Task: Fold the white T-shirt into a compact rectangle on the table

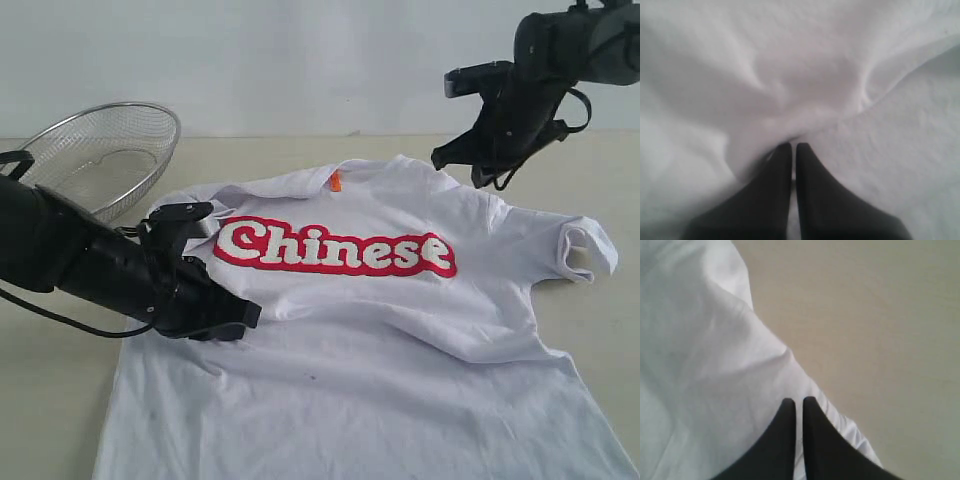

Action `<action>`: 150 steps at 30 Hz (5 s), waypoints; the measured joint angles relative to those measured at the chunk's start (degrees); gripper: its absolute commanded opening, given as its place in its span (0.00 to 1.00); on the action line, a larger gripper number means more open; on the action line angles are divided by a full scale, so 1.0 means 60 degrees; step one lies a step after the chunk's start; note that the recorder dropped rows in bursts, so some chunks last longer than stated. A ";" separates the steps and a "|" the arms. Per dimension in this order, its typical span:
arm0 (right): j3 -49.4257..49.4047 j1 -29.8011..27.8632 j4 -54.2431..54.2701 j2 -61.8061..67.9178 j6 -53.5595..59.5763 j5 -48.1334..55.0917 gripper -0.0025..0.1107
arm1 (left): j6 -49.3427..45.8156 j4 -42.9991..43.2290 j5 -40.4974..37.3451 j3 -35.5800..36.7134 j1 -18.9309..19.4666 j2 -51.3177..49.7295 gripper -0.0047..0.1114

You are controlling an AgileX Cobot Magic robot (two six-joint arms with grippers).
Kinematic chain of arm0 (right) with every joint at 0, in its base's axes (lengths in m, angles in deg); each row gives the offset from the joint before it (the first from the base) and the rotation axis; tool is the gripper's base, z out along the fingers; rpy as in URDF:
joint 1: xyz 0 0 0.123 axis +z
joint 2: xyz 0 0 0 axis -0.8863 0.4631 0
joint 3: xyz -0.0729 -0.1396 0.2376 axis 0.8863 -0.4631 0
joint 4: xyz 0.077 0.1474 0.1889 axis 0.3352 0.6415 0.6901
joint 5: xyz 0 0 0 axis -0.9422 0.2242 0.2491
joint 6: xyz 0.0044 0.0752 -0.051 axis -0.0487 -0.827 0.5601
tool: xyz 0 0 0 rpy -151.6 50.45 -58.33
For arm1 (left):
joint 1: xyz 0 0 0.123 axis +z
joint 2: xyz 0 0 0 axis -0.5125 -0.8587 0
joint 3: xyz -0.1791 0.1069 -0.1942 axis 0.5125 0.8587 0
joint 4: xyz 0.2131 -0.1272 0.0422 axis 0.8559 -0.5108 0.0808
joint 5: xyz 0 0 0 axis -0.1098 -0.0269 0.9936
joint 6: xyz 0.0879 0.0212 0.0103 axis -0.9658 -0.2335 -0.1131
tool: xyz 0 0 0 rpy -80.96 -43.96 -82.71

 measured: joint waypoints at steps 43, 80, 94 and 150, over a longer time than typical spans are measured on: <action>0.2608 0.0078 -0.1628 0.1813 -0.1281 0.2791 0.02 | 0.0028 0.0038 -0.0036 0.0000 0.0000 0.0000 0.08; -0.4389 -0.5319 0.7043 -0.2423 0.4814 0.2871 0.68 | 0.0037 0.0214 0.0066 0.0000 0.0000 0.0000 0.08; -0.4433 -0.5325 0.7236 -0.1316 0.4013 0.1394 0.48 | 0.0037 0.0214 0.0030 0.0000 0.0000 0.0000 0.08; -0.2566 -0.4464 0.9926 -0.0184 0.5293 0.1563 0.30 | 0.0037 0.0244 -0.0169 0.0000 0.0019 0.0000 0.08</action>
